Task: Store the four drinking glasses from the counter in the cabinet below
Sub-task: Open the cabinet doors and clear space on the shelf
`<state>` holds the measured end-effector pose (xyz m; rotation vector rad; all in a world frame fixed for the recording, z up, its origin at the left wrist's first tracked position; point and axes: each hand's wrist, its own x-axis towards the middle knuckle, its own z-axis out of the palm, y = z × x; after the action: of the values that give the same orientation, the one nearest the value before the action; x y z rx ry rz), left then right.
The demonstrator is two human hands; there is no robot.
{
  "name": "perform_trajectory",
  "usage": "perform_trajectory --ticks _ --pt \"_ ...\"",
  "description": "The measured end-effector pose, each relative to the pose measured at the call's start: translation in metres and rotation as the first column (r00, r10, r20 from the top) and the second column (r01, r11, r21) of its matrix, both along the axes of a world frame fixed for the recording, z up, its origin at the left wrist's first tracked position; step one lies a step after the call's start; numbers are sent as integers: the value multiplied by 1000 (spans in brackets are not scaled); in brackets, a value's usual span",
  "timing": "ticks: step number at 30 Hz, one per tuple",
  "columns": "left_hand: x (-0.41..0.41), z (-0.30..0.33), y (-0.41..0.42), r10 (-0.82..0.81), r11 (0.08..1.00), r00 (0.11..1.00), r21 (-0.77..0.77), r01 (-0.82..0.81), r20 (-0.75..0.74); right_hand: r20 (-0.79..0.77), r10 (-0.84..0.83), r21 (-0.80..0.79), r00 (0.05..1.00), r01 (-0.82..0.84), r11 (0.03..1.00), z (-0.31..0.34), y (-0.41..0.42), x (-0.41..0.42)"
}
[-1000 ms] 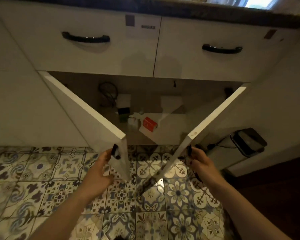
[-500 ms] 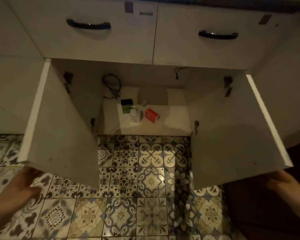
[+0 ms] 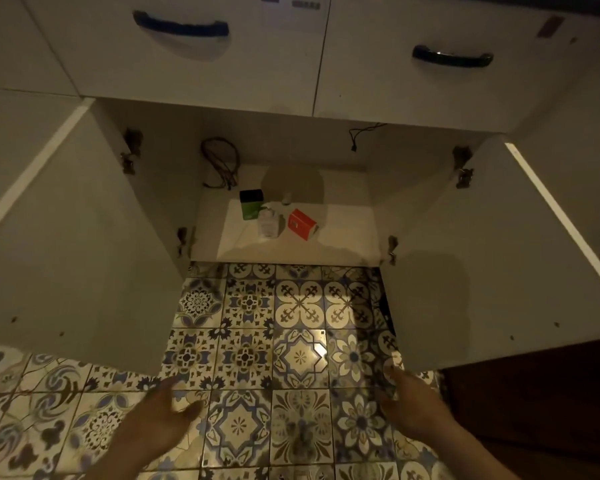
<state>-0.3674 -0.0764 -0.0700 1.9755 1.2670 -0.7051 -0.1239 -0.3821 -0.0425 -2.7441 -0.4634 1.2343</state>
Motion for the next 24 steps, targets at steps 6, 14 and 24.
perform_trajectory --ticks 6,14,24 --pt "129 55 -32 -484 867 853 243 436 196 131 361 133 923 -377 916 53 134 8" --pt "192 113 20 -576 747 780 545 380 246 497 159 251 853 -316 915 100 184 43" --pt "197 79 60 -558 777 784 504 378 272 461 199 211 864 -325 922 89 208 72"
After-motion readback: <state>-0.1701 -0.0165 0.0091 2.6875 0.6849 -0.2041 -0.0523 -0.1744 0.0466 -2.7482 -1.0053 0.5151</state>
